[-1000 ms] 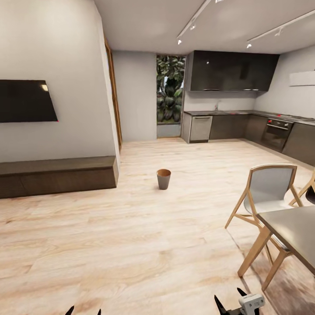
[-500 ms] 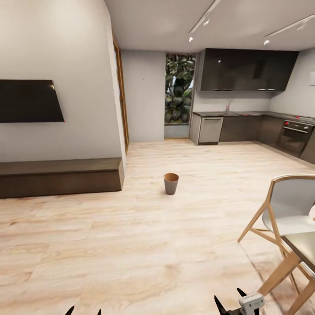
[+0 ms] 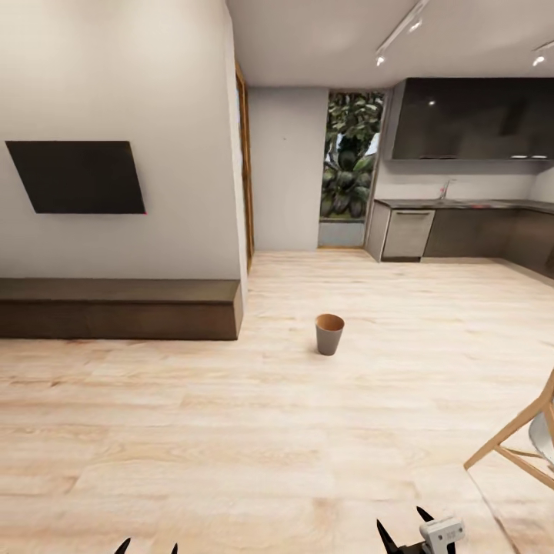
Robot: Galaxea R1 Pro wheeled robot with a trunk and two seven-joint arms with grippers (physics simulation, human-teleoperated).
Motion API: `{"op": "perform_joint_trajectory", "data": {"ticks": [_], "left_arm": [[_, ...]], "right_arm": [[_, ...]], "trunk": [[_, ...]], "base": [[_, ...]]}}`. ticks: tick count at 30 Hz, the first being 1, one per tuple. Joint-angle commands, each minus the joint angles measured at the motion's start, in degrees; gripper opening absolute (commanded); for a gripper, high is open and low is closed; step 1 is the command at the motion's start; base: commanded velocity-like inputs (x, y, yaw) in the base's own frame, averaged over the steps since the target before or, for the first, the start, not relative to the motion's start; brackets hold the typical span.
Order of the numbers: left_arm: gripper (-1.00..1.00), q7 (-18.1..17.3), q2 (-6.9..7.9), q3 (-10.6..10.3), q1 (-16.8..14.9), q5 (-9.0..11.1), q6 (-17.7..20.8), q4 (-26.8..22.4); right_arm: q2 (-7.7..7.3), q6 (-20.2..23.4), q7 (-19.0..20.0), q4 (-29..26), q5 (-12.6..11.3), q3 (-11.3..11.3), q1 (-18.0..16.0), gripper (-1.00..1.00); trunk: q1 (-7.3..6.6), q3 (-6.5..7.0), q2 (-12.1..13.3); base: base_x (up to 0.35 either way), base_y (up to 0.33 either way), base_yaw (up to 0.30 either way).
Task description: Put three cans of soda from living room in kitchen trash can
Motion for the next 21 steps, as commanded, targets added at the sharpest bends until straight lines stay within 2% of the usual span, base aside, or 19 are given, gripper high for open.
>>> {"op": "perform_joint_trajectory", "data": {"ticks": [1, 6, 12, 21], "left_arm": [[1.00, 0.0, 0.00, 0.0, 0.0, 0.0, 0.0, 0.0], [1.00, 0.0, 0.00, 0.0, 0.0, 0.0, 0.0, 0.0], [1.00, 0.0, 0.00, 0.0, 0.0, 0.0, 0.0, 0.0], [1.00, -0.1, 0.00, 0.0, 0.0, 0.0, 0.0, 0.0]], "right_arm": [[0.00, 0.0, 0.0, 0.0, 0.0, 0.0, 0.0, 1.00], [0.07, 0.0, 0.0, 0.0, 0.0, 0.0, 0.0, 1.00], [0.10, 0.0, -0.1, 0.1, -0.1, 0.0, 0.0, 1.00], [0.10, 0.0, 0.0, 0.4, -0.4, 0.0, 0.0, 1.00]], "trunk": [[0.00, 0.00, 0.0], [0.00, 0.00, 0.0], [0.00, 0.00, 0.0], [0.00, 0.23, 0.0]], "base": [[0.307, 0.000, 0.245], [0.305, 0.000, 0.204], [0.302, 0.000, 0.048], [0.302, 0.000, -0.173]]}}
